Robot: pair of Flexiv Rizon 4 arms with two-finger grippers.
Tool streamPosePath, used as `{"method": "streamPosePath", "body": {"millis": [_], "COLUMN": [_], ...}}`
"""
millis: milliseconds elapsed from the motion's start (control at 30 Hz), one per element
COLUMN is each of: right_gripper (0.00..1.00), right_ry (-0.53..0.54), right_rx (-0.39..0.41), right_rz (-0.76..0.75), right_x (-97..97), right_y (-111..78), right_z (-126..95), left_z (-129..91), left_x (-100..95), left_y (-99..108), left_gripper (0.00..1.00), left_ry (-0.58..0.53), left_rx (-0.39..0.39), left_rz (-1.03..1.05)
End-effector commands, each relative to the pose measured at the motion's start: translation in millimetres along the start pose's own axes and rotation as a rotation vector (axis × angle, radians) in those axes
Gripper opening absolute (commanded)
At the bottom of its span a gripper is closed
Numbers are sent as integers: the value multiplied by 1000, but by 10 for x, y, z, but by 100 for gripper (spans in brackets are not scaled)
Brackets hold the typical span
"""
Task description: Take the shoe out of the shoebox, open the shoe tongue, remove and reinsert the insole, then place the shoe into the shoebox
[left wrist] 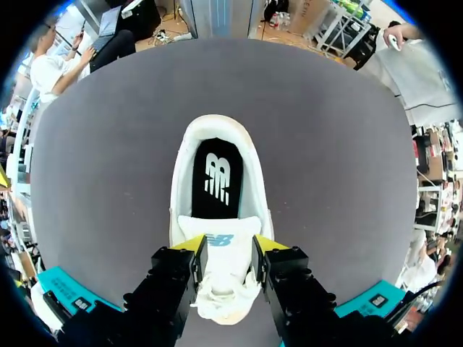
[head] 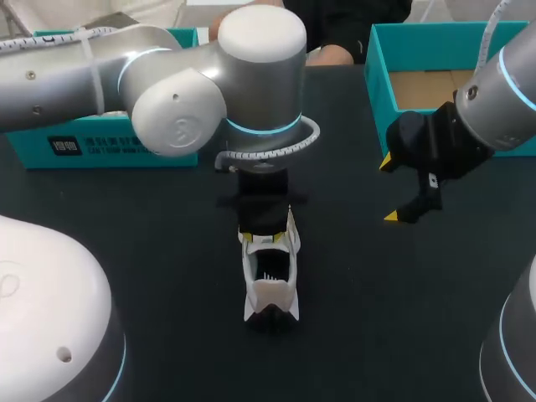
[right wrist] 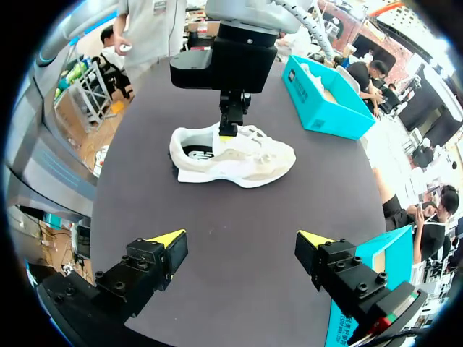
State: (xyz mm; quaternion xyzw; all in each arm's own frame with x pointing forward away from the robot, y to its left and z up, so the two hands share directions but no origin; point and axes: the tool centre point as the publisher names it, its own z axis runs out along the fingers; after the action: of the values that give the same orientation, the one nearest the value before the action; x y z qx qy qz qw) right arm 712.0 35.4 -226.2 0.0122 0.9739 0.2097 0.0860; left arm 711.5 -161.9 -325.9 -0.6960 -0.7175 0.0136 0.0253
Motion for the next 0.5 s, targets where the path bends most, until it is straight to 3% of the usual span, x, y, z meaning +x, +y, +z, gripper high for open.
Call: {"method": "streamPosePath", "body": {"millis": [33,167,333,500], "right_gripper": [100,100,100,100], "right_ry": [-2,-2,-2,-2], "right_rx": [1,1,1,1], "right_rz": [0,0,0,0], "right_x": [6,6,6,6], "right_y": [2,2,2,2], "right_z": [13,13,13,13], "left_z": [-6,-95,-26,-212], "left_x": [-18,1,-28,42], "left_y": [23,75,60,72], "left_gripper": [40,41,38,47], "left_ry": [-10,-34,-28,-56], "left_rx": [-8,-20,0,-51], "left_rz": [-6,-25,-37,-159]}}
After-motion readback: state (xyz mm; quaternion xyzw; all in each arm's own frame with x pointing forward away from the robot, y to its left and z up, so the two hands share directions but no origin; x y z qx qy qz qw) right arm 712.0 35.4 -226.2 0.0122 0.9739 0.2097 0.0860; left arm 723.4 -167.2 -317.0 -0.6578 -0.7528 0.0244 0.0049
